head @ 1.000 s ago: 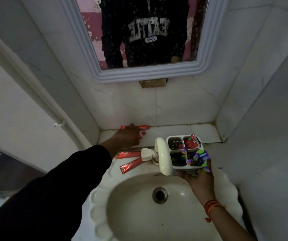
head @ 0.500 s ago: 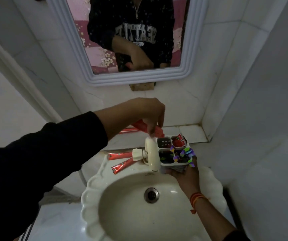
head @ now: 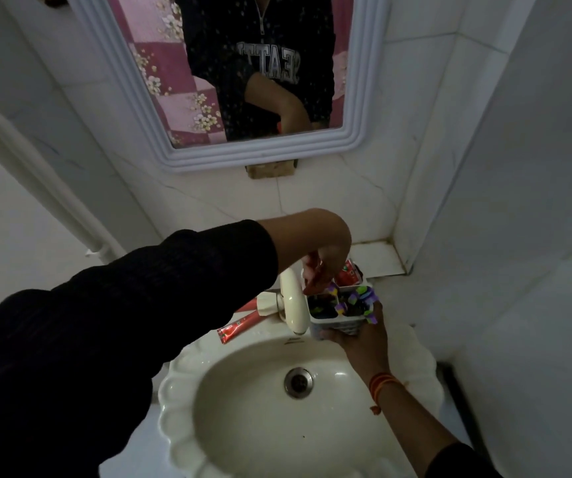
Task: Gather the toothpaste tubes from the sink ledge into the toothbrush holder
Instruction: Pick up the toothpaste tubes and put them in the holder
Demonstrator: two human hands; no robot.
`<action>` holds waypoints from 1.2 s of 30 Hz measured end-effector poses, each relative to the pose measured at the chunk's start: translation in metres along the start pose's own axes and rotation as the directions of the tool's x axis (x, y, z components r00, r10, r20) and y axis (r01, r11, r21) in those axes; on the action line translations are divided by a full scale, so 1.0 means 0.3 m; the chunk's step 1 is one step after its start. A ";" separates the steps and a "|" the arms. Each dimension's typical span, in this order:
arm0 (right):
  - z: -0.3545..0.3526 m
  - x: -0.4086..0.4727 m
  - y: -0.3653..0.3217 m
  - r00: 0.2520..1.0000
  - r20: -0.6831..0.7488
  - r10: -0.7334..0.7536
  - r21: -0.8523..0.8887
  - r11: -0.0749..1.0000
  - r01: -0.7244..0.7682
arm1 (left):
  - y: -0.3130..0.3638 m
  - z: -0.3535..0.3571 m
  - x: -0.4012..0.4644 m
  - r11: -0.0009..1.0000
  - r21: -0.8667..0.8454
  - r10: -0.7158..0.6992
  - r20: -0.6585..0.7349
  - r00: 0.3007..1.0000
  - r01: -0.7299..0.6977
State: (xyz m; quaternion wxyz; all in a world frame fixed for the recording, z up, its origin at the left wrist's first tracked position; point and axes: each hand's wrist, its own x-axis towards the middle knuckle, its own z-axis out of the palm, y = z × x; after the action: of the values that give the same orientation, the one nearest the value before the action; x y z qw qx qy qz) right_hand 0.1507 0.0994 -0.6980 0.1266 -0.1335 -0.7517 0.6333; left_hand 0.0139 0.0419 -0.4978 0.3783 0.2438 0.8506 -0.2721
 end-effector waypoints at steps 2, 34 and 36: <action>0.000 0.001 0.003 1.000 -0.001 0.008 -0.008 1.000 -0.008 | 0.002 -0.004 -0.002 0.996 0.082 -0.021 -0.005 1.000 0.021; 0.003 0.005 0.032 1.000 0.005 0.004 -0.047 0.999 -0.004 | -0.336 0.501 0.133 0.904 -0.414 -0.242 -0.298 0.923 0.103; 0.001 0.007 0.032 1.000 0.002 0.014 -0.047 0.999 -0.013 | -0.313 0.626 0.184 0.878 -0.464 -0.272 -0.286 0.919 0.116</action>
State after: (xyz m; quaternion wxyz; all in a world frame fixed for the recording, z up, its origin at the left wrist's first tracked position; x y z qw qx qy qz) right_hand 0.1491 0.1014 -0.7076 0.1182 -0.1407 -0.7655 0.6166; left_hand 0.0189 -0.1370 -0.6208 0.2399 0.1082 0.9626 -0.0642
